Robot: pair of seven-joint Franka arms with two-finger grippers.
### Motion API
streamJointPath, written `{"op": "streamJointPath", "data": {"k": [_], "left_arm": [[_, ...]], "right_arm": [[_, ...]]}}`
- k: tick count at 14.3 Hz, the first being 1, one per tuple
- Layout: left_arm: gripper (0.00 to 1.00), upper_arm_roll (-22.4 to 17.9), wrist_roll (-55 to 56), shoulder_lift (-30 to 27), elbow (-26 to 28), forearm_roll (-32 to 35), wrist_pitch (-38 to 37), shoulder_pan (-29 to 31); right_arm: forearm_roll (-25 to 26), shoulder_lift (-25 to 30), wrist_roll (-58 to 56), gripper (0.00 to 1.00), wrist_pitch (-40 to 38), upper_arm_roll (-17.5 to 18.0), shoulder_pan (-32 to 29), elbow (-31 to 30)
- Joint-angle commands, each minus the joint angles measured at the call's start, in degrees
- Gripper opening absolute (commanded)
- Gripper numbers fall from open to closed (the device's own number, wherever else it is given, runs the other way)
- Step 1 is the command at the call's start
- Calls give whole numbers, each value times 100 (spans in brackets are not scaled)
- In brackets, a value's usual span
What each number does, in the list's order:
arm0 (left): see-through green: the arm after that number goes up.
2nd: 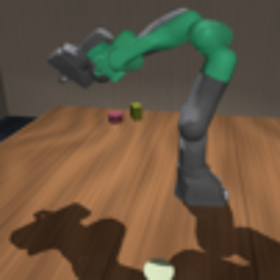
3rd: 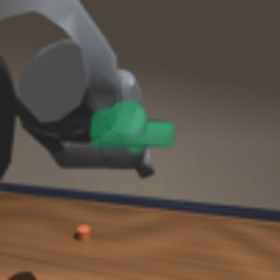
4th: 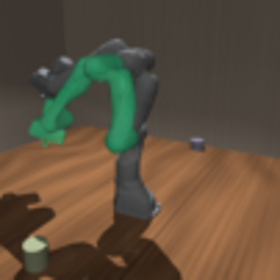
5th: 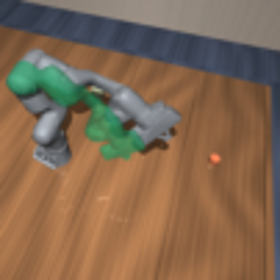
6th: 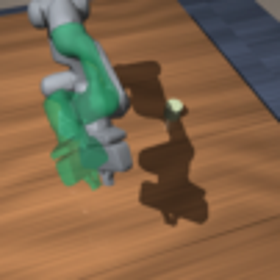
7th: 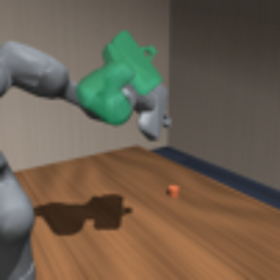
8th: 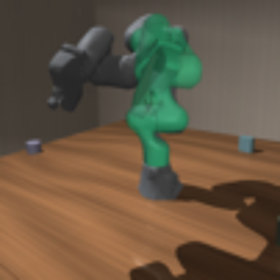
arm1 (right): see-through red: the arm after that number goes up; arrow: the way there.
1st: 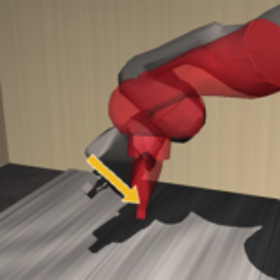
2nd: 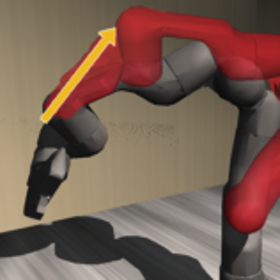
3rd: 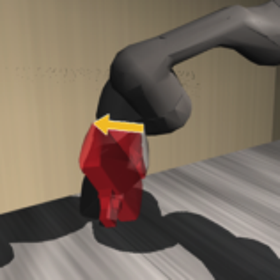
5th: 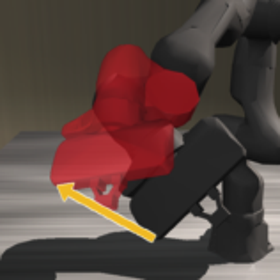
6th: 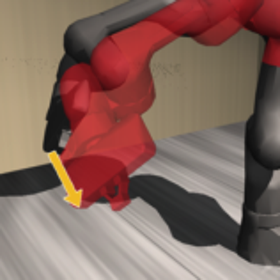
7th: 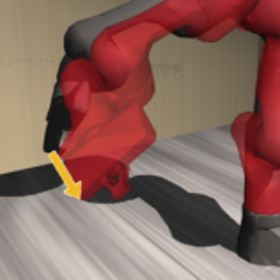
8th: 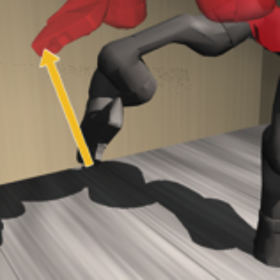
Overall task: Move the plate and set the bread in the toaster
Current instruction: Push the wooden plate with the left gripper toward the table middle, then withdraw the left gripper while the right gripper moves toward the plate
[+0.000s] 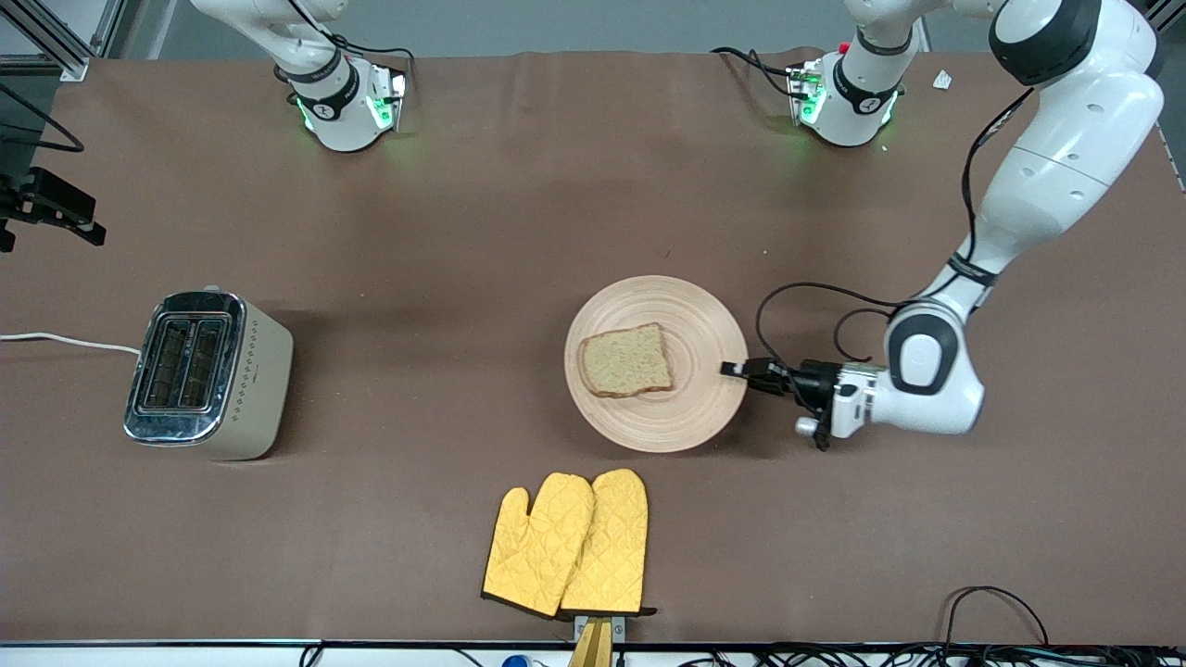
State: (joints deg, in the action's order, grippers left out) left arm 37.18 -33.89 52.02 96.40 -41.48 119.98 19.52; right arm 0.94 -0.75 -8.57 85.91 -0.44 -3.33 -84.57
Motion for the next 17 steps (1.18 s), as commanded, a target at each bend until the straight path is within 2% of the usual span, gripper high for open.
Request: {"op": "streamJointPath", "data": {"k": [1,3,7,9,12,13,15,16,17], "left_arm": [[2,167,-65,-78,168,-79,253,-123],[2,167,-57,-17,264,-166,657,-299],[2,158,-57,62,387,-369,1097,-467],[3,158,-57,124,388,-369,1212,-511],[9,36,-57,186,362,-360,1239,-642],[15,0,-30,186,361,-360,1239,-651],[66,-9,109,168,353,-360,1230,-590],[100,-35,128,107,344,-273,1221,-512],[100,-88,145,37,327,-185,1178,-433]], "right_arm": [[-172,-240,4,100,337,0,8,-138],[-374,-504,109,100,959,9,8,-549],[-673,-523,277,100,2313,9,51,-1675],[-735,-628,609,100,2850,9,323,-2018],[-727,-786,1671,100,3124,0,973,-2116],[-727,-917,1848,100,3238,0,1157,-2116],[-735,-1163,2060,100,3614,9,1421,-2256],[-735,-1191,2383,100,4026,9,1632,-2448],[-735,-1260,2691,100,4326,9,1860,-2589]]}}
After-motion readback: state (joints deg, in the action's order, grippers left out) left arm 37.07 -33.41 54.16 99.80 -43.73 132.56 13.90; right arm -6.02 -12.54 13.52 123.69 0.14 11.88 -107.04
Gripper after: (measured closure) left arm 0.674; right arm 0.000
